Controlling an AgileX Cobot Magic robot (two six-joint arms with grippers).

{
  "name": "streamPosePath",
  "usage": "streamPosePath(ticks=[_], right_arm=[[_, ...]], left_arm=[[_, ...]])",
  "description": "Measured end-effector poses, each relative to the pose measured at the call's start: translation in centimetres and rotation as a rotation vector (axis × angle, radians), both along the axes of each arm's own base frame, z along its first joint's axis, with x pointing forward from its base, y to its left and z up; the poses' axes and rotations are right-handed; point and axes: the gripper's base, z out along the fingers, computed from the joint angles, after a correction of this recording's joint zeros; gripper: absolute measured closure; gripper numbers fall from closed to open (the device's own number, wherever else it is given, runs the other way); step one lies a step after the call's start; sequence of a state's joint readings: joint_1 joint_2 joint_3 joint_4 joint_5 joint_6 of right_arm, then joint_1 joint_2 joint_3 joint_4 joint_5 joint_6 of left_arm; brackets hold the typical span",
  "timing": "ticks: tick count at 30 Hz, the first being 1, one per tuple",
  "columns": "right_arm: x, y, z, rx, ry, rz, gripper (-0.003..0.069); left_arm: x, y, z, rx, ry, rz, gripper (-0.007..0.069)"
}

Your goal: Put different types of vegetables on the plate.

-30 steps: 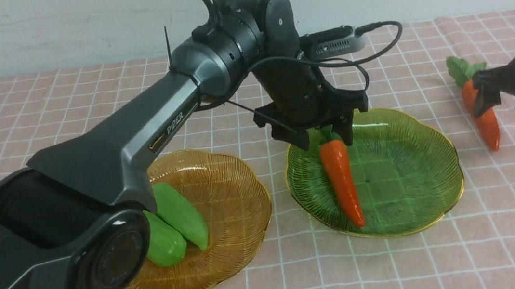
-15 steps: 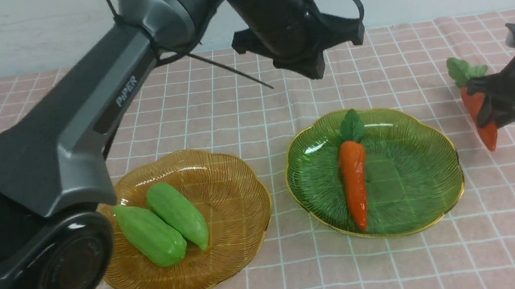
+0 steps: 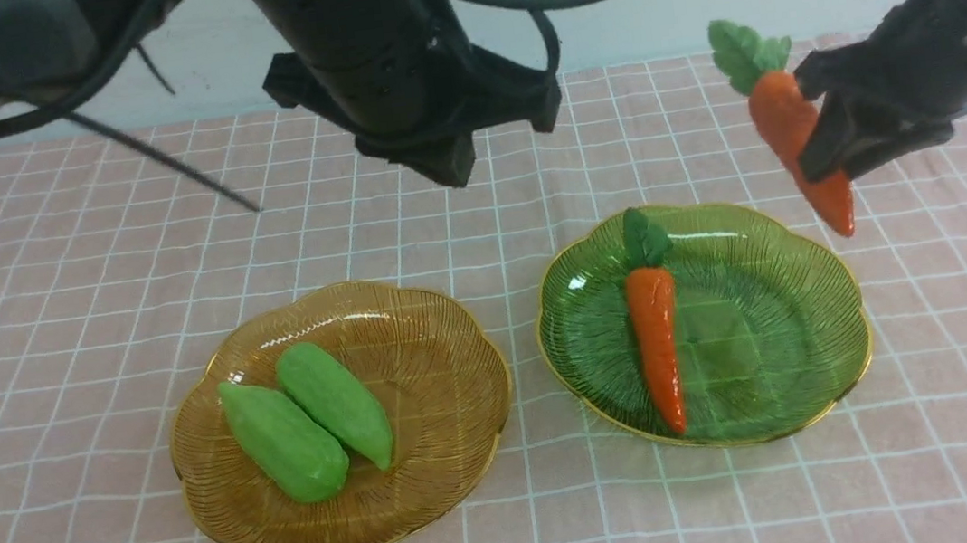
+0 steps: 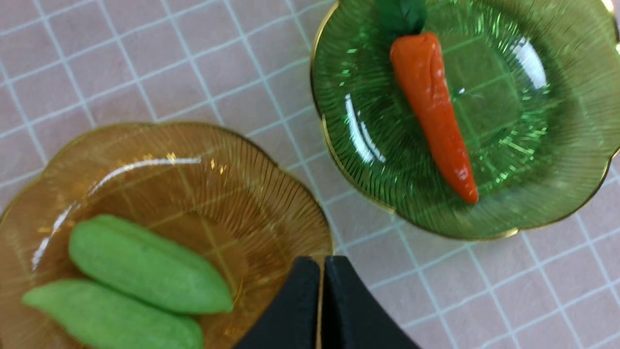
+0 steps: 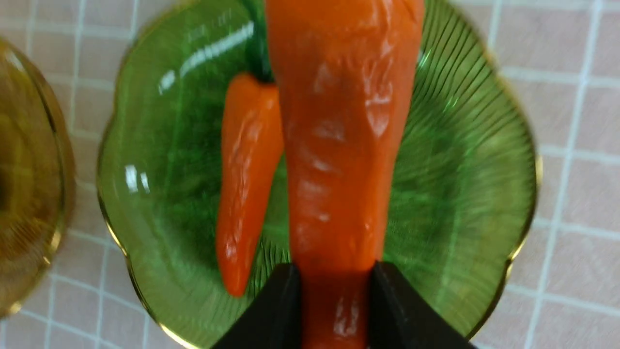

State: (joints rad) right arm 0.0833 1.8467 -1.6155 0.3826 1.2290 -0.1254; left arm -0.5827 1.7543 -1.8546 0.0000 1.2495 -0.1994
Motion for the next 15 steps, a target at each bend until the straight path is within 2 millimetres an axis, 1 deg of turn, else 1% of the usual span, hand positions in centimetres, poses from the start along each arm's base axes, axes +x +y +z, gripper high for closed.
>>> streamPosePath(ticks=[1,3,4,6,10,12,15], right_arm=[[-0.2,0.4,-0.5,-0.010,0.020,0.005,0.0493],[-0.9,2.0,-2.2,-0.062,0.077,0.045,0.0493],[-0.9,2.2,-2.4,-0.067,0.085,0.048,0.0493],[-0.9,2.8,-3.5,-0.080,0.122,0.051,0.0493],[-0.7,3.2,-5.0,-0.084,0.171,0.023,0.0488],[-0.5,3.2,-5.4,-0.084,0.182,0.010,0.0467],[-0.4,3.2,-5.8,-0.087,0.196,-0.013,0.0401]], left_arm=[[-0.6,0.5,0.1,0.006,0.001,0.007,0.0628],[-2.3,1.7,0.6,0.012,0.001,0.020,0.0628],[-3.2,2.3,0.8,0.013,0.000,0.022,0.0628],[-5.0,3.5,1.2,0.009,-0.002,0.032,0.0628],[-7.6,5.2,1.6,-0.007,-0.005,0.053,0.0628],[-8.7,6.0,1.8,-0.015,-0.007,0.062,0.0628],[-10.5,7.2,2.0,-0.030,-0.015,0.075,0.0628]])
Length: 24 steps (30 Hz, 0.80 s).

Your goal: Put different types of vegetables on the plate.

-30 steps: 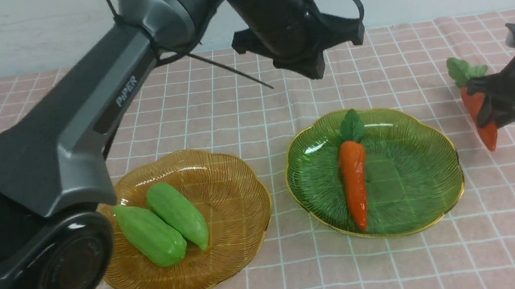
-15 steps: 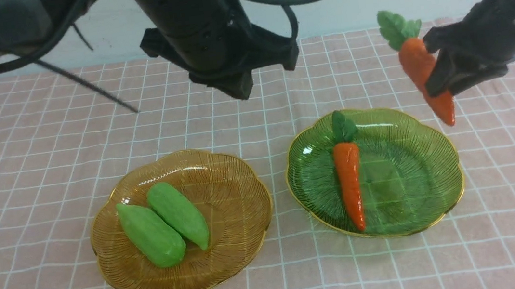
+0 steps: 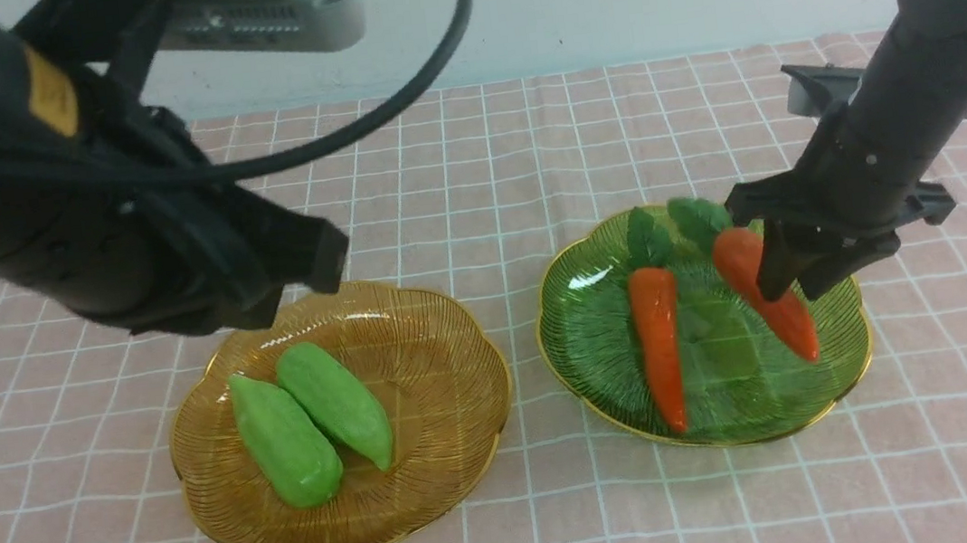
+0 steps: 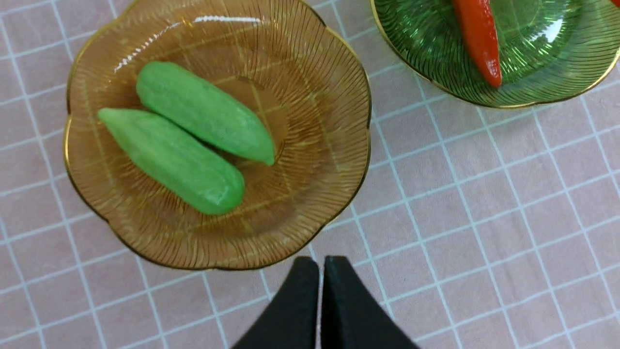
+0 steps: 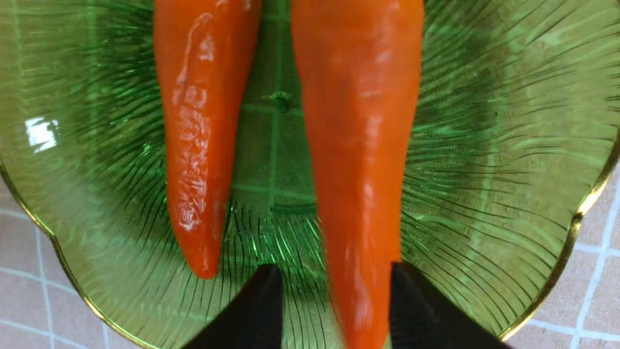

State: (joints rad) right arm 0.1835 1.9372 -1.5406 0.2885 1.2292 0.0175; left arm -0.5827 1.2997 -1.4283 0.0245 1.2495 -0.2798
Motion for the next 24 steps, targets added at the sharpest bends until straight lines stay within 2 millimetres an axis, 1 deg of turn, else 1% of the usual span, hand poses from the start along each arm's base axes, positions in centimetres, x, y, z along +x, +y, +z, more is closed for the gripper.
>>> streamPosePath(ticks=[4,6,7,8,9,10,12,13,15,16,17,18,20,21,22,23,24], right_arm=[[0.0,0.0,-0.1,-0.002,0.005,-0.012,0.0297],[0.0,0.0,0.0,-0.002,0.003,-0.013,0.0228],[0.0,0.0,0.0,-0.003,0.002,-0.013,0.0223],[0.0,-0.1,0.2,-0.005,-0.006,-0.007,0.0200],[-0.2,-0.1,0.6,-0.008,-0.020,0.010,0.0194],[-0.3,-0.2,0.9,-0.011,-0.032,0.021,0.0194],[-1.0,-0.4,2.9,-0.015,-0.088,0.042,0.0214],[-1.6,-0.5,4.6,-0.009,-0.131,0.043,0.0233],[-3.9,-0.9,9.4,0.012,-0.259,0.042,0.0310],[-5.5,-1.2,11.9,0.023,-0.329,0.041,0.0350],[-7.8,-1.6,14.6,0.036,-0.412,0.042,0.0390],[-9.3,-1.9,16.1,0.043,-0.455,0.042,0.0423],[-13.4,-2.7,19.3,0.061,-0.568,0.041,0.0472],[-14.8,-2.9,20.1,0.066,-0.601,0.040,0.0501],[-17.1,-3.4,21.2,0.070,-0.666,0.037,0.0526],[-20.2,-4.1,22.4,0.080,-0.782,0.022,0.0548],[-22.4,-4.7,23.0,0.086,-0.878,0.008,0.0572]], left_arm=[[-2.4,1.6,0.3,-0.017,-0.020,0.008,0.0628],[-3.8,2.5,0.6,-0.031,-0.040,0.009,0.0628],[-3.9,2.6,0.6,-0.032,-0.042,0.009,0.0628],[-4.6,3.0,0.7,-0.043,-0.053,0.014,0.0628],[-5.2,3.4,0.9,-0.052,-0.065,0.016,0.0628],[-5.3,3.5,0.9,-0.053,-0.065,0.017,0.0628],[-6.5,4.3,1.2,-0.070,-0.088,0.020,0.0628],[-7.1,4.7,1.3,-0.076,-0.101,0.022,0.0628],[-8.5,5.7,1.4,-0.094,-0.128,0.022,0.0628],[-9.1,6.1,1.4,-0.102,-0.140,0.022,0.0628],[-9.7,6.5,1.3,-0.110,-0.152,0.022,0.0628],[-10.3,6.9,1.2,-0.119,-0.165,0.023,0.0628],[-11.4,7.6,1.0,-0.148,-0.199,0.030,0.0628],[-11.6,7.7,1.0,-0.155,-0.209,0.031,0.0628],[-11.9,7.9,0.9,-0.163,-0.219,0.031,0.0628],[-12.2,8.1,0.8,-0.173,-0.233,0.030,0.0628],[-12.4,8.3,0.7,-0.184,-0.247,0.032,0.0628]])
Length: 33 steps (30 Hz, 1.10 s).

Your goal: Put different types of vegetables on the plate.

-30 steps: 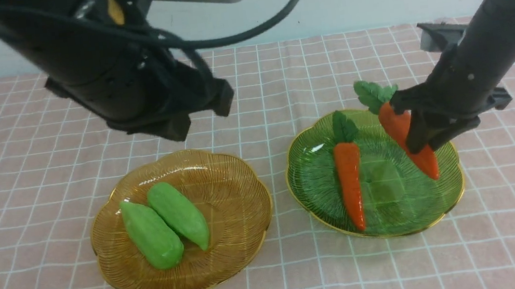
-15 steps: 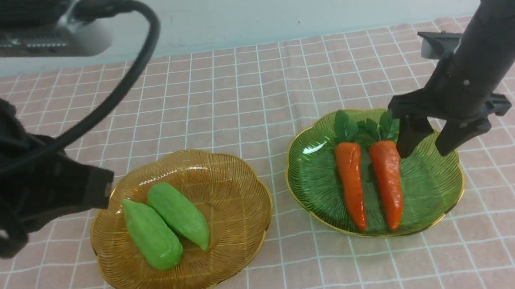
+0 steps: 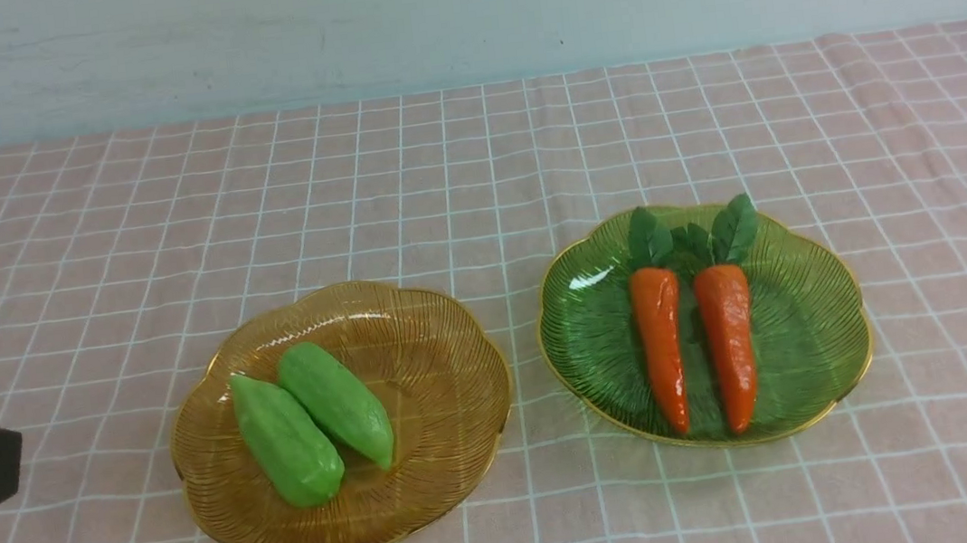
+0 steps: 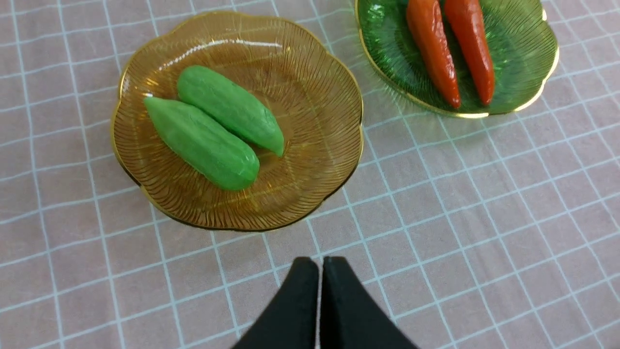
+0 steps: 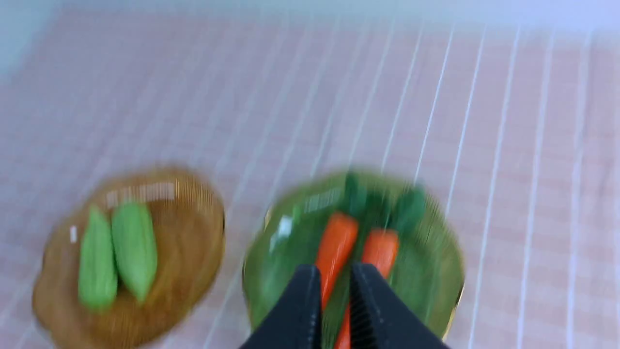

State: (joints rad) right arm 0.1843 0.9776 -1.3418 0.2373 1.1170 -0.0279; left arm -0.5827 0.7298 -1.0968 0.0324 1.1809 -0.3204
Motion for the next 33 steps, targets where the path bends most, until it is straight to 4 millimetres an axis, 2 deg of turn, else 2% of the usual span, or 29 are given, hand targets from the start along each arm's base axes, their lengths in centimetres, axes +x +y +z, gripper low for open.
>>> streamPosePath(ticks=[1,2,4,5,8,11,14,17,25,33], right_arm=[[-2.8,-0.7,0.2,0.008,-0.095,-0.016,0.0589],[-4.2,-1.1,0.2,0.029,-0.207,-0.038,0.0607],[-10.0,-2.6,-0.4,0.092,-0.516,-0.086,0.0638],[-12.7,-3.3,-1.7,0.122,-0.654,-0.108,0.0648],[-17.0,-4.4,-5.5,0.214,-0.880,-0.144,0.0664],[-17.3,-4.6,-9.0,0.216,-0.902,-0.157,0.0666],[-16.3,-4.4,-11.2,0.205,-0.879,-0.163,0.0666],[-15.8,-4.4,-11.8,0.201,-0.869,-0.166,0.0666],[-15.8,-4.4,-11.8,0.205,-0.871,-0.166,0.0666],[-15.8,-4.4,-11.8,0.205,-0.871,-0.166,0.0666]], left_arm=[[-0.1,0.1,-0.1,-0.006,-0.008,0.000,0.0628],[-0.3,0.2,-0.4,-0.010,-0.012,0.001,0.0628],[-0.1,0.1,-0.9,-0.010,-0.013,0.001,0.0628],[0.0,0.0,-1.2,-0.007,-0.009,0.001,0.0628],[0.2,-0.1,-1.7,-0.008,-0.013,0.001,0.0628],[0.5,-0.3,-1.6,-0.031,-0.048,-0.001,0.0628],[0.7,-0.4,-1.6,-0.032,-0.071,-0.007,0.0628],[0.4,0.0,-2.1,-0.027,-0.125,-0.005,0.0628],[-1.7,1.6,-4.2,-0.071,-0.268,-0.003,0.0628],[-3.3,2.7,-4.6,-0.109,-0.336,-0.002,0.0628]])
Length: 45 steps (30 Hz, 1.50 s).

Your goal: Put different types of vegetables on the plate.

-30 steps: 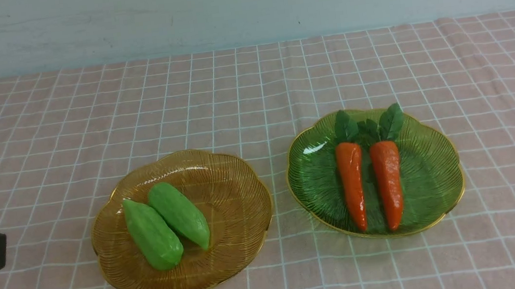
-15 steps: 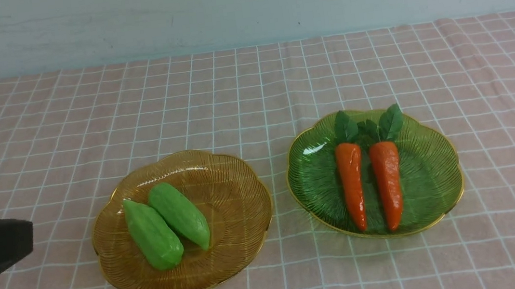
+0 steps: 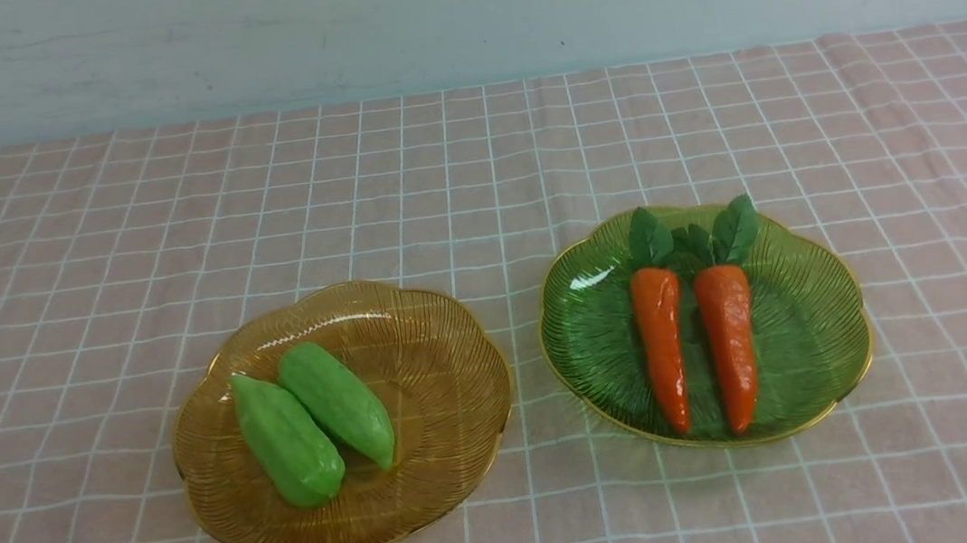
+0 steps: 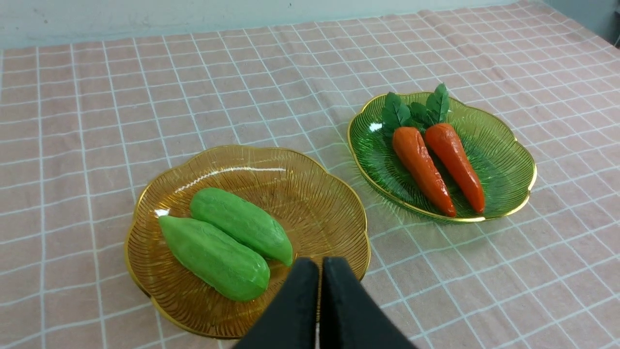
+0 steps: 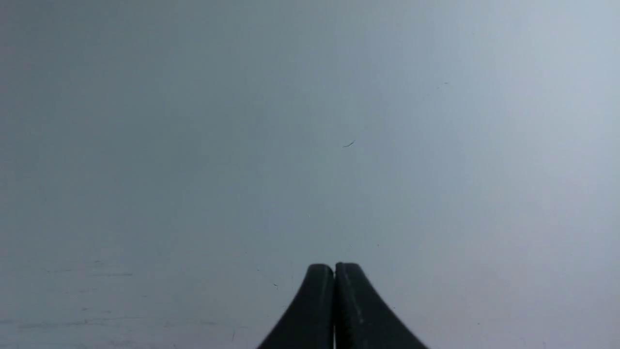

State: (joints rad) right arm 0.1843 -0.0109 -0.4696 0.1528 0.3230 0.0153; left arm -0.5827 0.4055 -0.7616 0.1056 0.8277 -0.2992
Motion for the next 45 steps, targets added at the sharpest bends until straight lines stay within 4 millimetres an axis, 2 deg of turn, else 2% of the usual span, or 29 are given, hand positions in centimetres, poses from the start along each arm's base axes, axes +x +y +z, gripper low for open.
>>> streamPosePath(ticks=[19,26,28,30,31,32,33,34,37,42,45], right_arm=[[0.0,0.0,-0.1,-0.001,0.004,0.000,0.0666],[0.0,0.0,-0.1,-0.002,0.007,0.001,0.0666],[0.0,0.0,-0.1,-0.002,0.007,0.001,0.0666],[0.0,0.0,-0.1,-0.002,0.007,0.001,0.0666],[0.0,0.0,-0.1,-0.002,0.007,0.001,0.0666],[0.0,0.0,-0.1,-0.002,0.007,0.001,0.0666],[0.0,0.0,-0.1,-0.002,0.007,0.001,0.0666],[0.0,0.0,-0.1,-0.002,0.007,0.001,0.0666],[0.0,0.0,-0.1,-0.002,0.007,0.001,0.0666],[0.0,0.0,-0.1,-0.001,0.007,0.001,0.0666],[0.0,0.0,-0.1,-0.001,0.008,0.001,0.0666]], left_arm=[[0.1,0.2,0.0,0.043,-0.031,0.006,0.0628],[-0.8,0.7,-0.4,0.072,-0.136,0.000,0.0628],[-0.9,0.8,-1.4,0.079,-0.180,0.016,0.0628],[-0.8,1.0,-3.8,0.099,-0.255,0.075,0.0628],[-0.8,1.0,-4.0,0.102,-0.259,0.082,0.0628],[-0.6,1.2,-6.1,0.108,-0.288,0.138,0.0628],[-0.6,1.2,-6.4,0.113,-0.292,0.144,0.0628],[-0.5,1.4,-7.5,0.114,-0.304,0.184,0.0628],[-0.3,1.8,-11.9,0.138,-0.285,0.287,0.0628],[0.0,2.2,-17.3,0.178,-0.175,0.363,0.0628],[0.1,2.3,-18.5,0.195,-0.148,0.362,0.0628]])
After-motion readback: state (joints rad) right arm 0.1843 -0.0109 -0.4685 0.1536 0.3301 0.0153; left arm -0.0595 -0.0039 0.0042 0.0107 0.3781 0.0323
